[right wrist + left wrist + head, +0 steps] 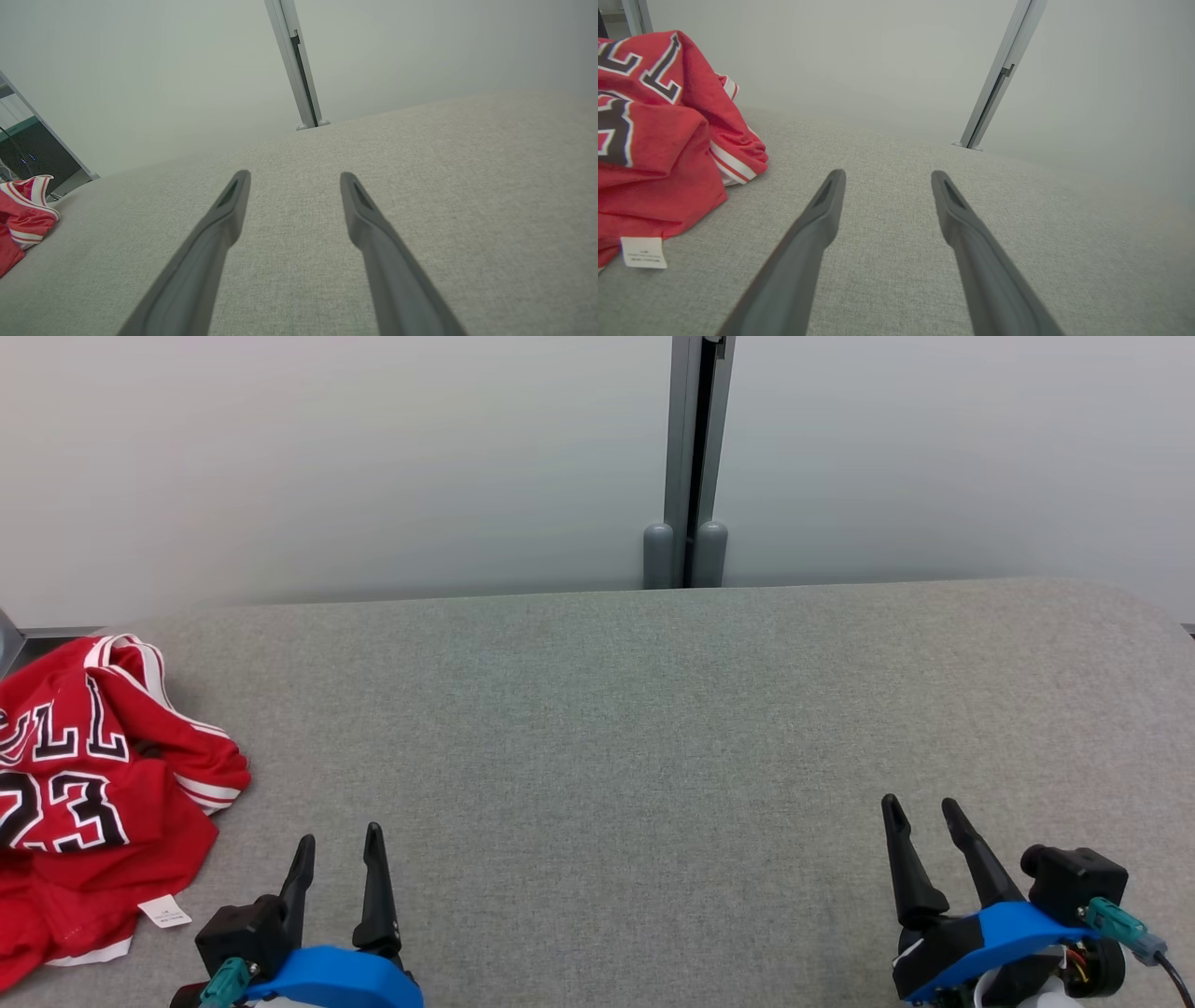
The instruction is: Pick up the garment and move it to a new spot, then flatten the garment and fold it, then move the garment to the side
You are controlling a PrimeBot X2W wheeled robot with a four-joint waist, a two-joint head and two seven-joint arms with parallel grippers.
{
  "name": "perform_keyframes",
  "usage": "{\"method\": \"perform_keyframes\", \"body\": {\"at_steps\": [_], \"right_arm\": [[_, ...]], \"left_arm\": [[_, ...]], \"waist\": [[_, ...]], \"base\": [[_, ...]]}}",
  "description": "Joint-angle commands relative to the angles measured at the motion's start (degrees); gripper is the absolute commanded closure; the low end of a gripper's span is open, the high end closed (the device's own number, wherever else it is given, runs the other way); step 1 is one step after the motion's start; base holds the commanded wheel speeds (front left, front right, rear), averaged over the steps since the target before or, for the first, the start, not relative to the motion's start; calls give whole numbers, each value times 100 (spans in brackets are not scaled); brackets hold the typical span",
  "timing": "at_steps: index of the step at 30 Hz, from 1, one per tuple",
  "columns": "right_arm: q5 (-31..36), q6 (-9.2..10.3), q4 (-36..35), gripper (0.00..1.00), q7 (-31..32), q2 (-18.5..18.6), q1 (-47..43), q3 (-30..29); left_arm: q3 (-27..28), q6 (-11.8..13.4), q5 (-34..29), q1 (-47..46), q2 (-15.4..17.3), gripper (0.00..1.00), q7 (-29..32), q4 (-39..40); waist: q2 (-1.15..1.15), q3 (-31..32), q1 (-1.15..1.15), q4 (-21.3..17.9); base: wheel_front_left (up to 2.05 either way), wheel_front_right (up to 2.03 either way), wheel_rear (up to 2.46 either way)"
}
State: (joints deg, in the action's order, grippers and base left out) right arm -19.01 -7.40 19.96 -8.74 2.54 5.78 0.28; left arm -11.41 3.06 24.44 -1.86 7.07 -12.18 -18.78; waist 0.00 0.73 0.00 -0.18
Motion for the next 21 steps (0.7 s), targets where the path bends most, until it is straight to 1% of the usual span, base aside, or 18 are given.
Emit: {"method": "perform_keyframes", "body": {"at_steps": [1,21], "right_arm": [[136,-13,4,0,-56,48,112,14],[982,-16,26,0,-88,51,93,-119]], "left_arm": [[-10,33,-96,-52,41,0,-48,3],[-159,182,-504,25,108,0,-64,-10]], "waist": [[0,0,0,0],[0,35,0,-11]], "base": [[0,0,0],[0,0,0]]}}
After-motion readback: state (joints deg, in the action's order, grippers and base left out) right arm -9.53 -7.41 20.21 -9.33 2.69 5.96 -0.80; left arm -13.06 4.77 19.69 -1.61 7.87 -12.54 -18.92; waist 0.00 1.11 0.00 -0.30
